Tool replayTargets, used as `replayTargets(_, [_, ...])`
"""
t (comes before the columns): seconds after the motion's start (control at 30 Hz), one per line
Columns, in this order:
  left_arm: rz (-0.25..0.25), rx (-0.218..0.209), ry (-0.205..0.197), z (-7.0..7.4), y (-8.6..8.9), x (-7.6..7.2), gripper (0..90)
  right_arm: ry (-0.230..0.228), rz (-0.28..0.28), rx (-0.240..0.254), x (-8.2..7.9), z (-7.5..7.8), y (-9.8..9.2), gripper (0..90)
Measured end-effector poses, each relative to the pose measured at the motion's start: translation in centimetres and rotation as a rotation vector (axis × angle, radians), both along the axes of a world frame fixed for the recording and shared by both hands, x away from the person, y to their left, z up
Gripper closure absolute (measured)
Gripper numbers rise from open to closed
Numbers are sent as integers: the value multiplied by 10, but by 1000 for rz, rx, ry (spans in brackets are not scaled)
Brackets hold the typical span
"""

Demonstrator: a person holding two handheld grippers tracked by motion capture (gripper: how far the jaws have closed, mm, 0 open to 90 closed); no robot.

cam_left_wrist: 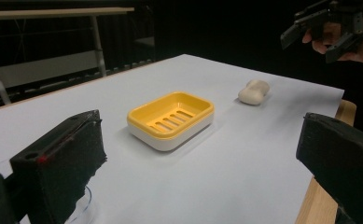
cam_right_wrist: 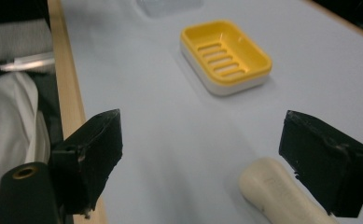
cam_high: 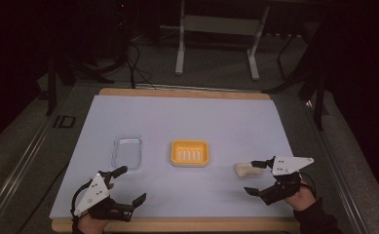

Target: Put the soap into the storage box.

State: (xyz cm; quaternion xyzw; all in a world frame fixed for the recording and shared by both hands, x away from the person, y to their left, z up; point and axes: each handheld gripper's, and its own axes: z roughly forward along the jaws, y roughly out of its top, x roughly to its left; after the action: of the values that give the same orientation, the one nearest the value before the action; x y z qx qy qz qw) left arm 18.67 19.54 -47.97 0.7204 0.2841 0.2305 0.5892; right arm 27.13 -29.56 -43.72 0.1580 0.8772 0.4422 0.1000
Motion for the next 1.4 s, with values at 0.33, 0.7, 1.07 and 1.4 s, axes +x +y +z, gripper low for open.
replayTargets(0.33, [-16, -5, 3, 0, 0, 0, 11, 91, 36, -122, 8, 3, 6, 124])
replayTargets(0.7, [-18, 1, 5, -1, -1, 0, 12, 144, 56, -240, 13, 2, 7, 113])
replayTargets(1.07, [-44, 2, 10, -2, -3, 0, 12, 171, 95, -409, 15, 10, 12, 110])
replayTargets(1.4, [-45, 4, 15, -2, -3, 1, 12, 183, 113, -477, 17, 13, 15, 127])
